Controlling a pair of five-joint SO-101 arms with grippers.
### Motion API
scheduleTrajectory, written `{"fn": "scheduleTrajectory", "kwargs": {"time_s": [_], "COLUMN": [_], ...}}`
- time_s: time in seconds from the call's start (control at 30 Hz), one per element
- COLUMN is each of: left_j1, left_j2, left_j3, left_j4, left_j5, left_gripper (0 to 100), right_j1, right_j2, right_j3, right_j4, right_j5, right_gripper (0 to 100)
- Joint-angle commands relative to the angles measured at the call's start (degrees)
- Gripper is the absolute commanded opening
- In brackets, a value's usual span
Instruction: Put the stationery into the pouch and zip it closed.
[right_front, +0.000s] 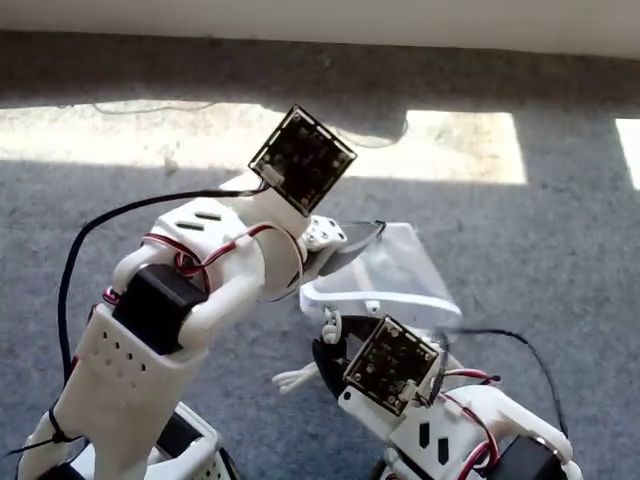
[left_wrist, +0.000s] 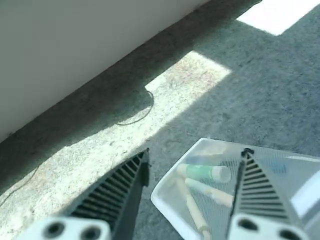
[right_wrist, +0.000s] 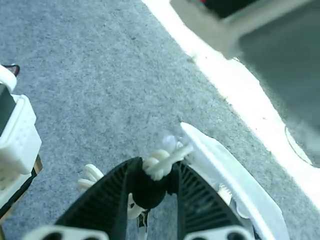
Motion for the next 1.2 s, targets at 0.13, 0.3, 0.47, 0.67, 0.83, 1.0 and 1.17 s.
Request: {"fn": "scheduleTrajectory", "kwargs": {"time_s": [0.13,0.3,0.47,0.67,0.83,1.0,1.17], "left_j1": [-3.3,-7.6,-7.5,0.7,5.0,10.4,13.5], "left_j2": [-0.1,-0.1,-2.9,-6.6,-6.6,-6.6,-6.5], "left_j3": [-11.2,-12.7,-12.6,-11.6,-6.7,-2.2,3.8], "left_j4": [16.3,22.2,26.9,30.9,29.1,24.0,16.8], "left_j5": [-8.5,-15.9,-20.0,-19.8,-17.8,-14.9,-14.5], "left_gripper": [27,27,27,27,27,27,27], "right_j1": [8.9,10.0,10.8,16.9,17.1,17.2,17.2], "right_j2": [0.3,0.4,0.4,0.5,0.5,0.5,0.5], "right_j3": [-1.1,-4.6,-8.2,-8.2,-8.5,-8.7,-8.7], "right_j4": [0.7,3.2,5.5,4.4,4.8,5.5,6.5], "right_j5": [0.7,0.8,0.6,1.9,2.1,2.3,2.9], "right_gripper": [0.6,0.6,0.6,0.6,0.6,0.6,0.6]}}
